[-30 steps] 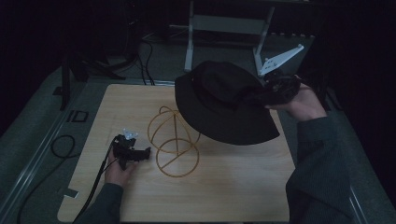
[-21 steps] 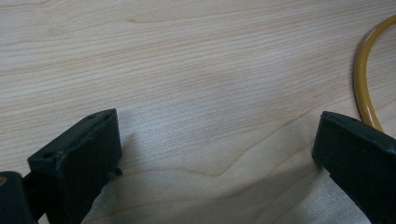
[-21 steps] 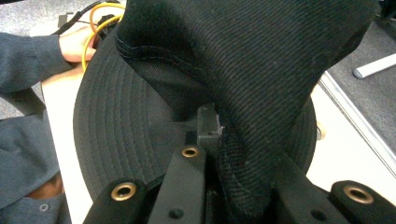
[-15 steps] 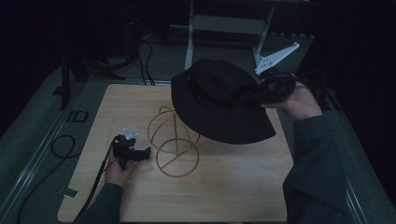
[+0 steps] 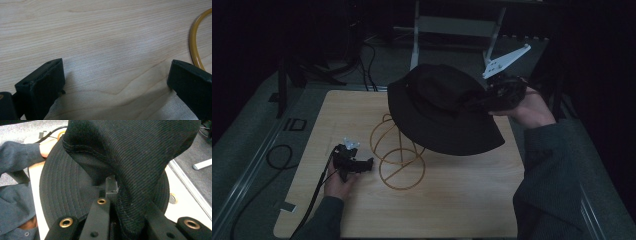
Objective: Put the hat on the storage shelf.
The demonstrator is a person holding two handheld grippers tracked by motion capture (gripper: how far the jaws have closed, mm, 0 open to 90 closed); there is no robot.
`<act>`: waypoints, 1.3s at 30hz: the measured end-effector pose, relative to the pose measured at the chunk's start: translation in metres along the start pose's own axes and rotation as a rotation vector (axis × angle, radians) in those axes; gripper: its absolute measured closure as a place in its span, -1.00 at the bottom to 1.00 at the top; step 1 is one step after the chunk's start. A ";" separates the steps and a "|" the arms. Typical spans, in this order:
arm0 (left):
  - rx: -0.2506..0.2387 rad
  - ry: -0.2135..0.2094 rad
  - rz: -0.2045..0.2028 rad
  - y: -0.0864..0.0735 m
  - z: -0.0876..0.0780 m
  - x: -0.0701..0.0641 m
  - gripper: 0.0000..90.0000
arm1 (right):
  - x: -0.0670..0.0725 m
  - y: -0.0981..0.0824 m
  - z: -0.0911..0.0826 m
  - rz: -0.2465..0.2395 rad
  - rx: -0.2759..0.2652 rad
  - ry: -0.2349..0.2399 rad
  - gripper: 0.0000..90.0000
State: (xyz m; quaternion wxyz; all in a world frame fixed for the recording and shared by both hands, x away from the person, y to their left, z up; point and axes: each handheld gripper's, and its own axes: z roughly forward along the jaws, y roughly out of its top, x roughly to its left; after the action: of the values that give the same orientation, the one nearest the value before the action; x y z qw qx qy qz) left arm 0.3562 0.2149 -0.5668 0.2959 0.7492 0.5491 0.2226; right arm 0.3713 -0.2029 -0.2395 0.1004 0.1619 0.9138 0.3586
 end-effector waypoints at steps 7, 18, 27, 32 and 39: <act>0.000 0.000 0.000 0.000 0.000 0.000 -0.97 | 0.002 0.005 0.011 -0.009 0.018 0.024 0.94; 0.001 -0.001 0.000 0.000 0.000 0.000 -0.97 | 0.010 0.016 0.029 -0.051 0.035 0.064 0.94; -0.001 0.000 0.000 0.000 0.000 0.000 -0.97 | 0.014 0.022 0.040 -0.072 0.039 0.089 0.94; 0.001 0.000 0.001 0.000 0.000 0.000 -0.97 | 0.015 0.025 0.049 -0.081 0.048 0.105 0.93; 0.001 0.000 0.001 0.000 0.000 0.000 -0.97 | 0.017 0.028 0.059 -0.090 0.055 0.129 0.91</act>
State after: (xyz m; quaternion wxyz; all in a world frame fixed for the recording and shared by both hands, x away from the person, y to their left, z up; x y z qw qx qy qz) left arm 0.3562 0.2150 -0.5667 0.2954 0.7496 0.5490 0.2226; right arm 0.3797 -0.1405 -0.2641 0.0530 0.1000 0.9342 0.3384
